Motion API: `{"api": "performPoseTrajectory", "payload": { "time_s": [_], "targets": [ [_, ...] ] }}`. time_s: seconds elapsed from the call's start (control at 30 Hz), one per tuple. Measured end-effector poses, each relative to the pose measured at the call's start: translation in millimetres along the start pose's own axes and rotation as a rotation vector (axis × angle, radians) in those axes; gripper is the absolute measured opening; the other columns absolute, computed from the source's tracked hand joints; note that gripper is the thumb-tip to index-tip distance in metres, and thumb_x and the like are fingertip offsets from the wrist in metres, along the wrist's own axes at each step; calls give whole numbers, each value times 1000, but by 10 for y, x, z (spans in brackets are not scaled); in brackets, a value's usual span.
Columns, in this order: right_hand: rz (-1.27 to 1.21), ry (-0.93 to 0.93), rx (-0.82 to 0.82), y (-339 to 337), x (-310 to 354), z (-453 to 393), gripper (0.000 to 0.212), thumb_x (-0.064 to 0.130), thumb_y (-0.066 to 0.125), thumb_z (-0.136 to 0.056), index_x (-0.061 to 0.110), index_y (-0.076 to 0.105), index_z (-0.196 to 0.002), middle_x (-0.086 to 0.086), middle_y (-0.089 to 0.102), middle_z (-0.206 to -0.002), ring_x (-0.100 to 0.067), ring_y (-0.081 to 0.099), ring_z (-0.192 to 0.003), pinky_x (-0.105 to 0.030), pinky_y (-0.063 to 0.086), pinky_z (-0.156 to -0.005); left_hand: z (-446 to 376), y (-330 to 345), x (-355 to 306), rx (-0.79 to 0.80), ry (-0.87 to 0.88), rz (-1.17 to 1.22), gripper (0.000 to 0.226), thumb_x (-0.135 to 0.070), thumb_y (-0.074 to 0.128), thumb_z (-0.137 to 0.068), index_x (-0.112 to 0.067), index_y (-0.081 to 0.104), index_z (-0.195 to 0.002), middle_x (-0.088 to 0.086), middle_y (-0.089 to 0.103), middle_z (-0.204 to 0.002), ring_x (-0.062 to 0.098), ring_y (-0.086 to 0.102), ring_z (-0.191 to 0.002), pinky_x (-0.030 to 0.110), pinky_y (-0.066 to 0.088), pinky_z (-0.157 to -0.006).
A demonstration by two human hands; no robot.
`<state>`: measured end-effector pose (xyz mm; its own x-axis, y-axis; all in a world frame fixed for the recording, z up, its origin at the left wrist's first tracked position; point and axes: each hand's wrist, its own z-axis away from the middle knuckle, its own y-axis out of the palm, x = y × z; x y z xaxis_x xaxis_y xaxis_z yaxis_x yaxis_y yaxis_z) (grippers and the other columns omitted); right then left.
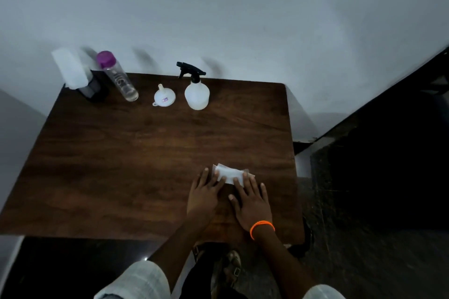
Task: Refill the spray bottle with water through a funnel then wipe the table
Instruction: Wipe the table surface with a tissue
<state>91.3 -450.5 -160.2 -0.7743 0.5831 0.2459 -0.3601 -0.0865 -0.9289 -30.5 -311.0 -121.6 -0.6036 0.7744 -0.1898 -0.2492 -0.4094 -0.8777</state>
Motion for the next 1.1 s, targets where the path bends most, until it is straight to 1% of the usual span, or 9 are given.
{"api": "performPoseTrajectory", "payload": {
  "time_s": [0.1, 0.17, 0.3, 0.47, 0.63, 0.8, 0.93, 1.03, 1.1],
  "targets": [
    [20, -42, -16, 122, 47, 229, 59, 59, 25, -103, 40, 22, -158, 4, 9, -168, -18, 11, -156, -49, 10, -123, 283, 211, 10, -20, -42, -38, 63, -51, 57, -82, -32, 55, -142, -1, 52, -151, 33, 30, -149, 52, 17, -116],
    [25, -73, -20, 191, 60, 386, 58, 57, 25, -103, 38, 22, -158, 2, 9, -168, -18, 9, -156, -50, 12, -123, 448, 355, -13, -26, -61, -41, 68, -49, 65, -76, -31, 57, -141, -1, 52, -150, 34, 32, -149, 54, 18, -116],
    [36, -121, -28, 290, -33, 673, 59, 56, 25, -104, 37, 19, -159, 2, 11, -169, -18, 6, -156, -50, 13, -123, 748, 532, -149, -21, -70, -26, 81, -48, 76, -70, -30, 53, -145, 0, 46, -155, 32, 21, -153, 55, 18, -119],
    [49, -146, -8, 338, -325, 993, 58, 54, 31, -103, 37, 23, -158, 2, 18, -168, -17, 13, -156, -51, 18, -121, 939, 780, -432, 22, -37, 2, 77, -45, 69, -77, -28, 48, -148, 4, 40, -159, 31, 17, -154, 56, 21, -118],
    [67, -74, 0, 301, -705, 1173, 57, 53, 35, -102, 38, 29, -156, 2, 22, -166, -17, 17, -154, -48, 16, -120, 853, 753, -815, 76, 37, -1, 64, -41, 48, -77, -26, 61, -138, 6, 54, -149, 33, 32, -148, 55, 24, -113],
    [79, -8, 4, 184, -1002, 1055, 57, 54, 36, -101, 40, 28, -156, 2, 22, -166, -14, 13, -155, -47, 13, -121, 586, 637, -1064, 9, 71, -1, 57, -32, 63, -77, -27, 64, -134, 5, 58, -145, 37, 40, -144, 55, 23, -114],
    [67, 29, 3, 54, -1103, 772, 56, 55, 33, -101, 40, 31, -155, 1, 21, -167, -14, 13, -155, -45, 12, -122, 299, 472, -1180, 49, 37, 3, 58, -34, 72, -78, -30, 63, -136, 3, 56, -147, 37, 39, -145, 56, 21, -115],
    [61, 50, -14, -66, -1144, 477, 55, 56, 30, -102, 41, 31, -155, 2, 18, -167, -14, 14, -154, -45, 11, -122, 10, 347, -1204, 13, 46, 5, 50, -33, 51, -84, -30, 65, -132, 2, 60, -143, 38, 43, -142, 56, 22, -114],
    [52, 60, -24, -137, -1168, 252, 55, 57, 28, -102, 41, 31, -155, 3, 16, -167, -14, 15, -154, -44, 9, -122, -213, 262, -1193, 8, 44, 17, 55, -30, 38, -83, -30, 69, -128, 1, 63, -139, 38, 46, -139, 56, 23, -113]
  ]
}}
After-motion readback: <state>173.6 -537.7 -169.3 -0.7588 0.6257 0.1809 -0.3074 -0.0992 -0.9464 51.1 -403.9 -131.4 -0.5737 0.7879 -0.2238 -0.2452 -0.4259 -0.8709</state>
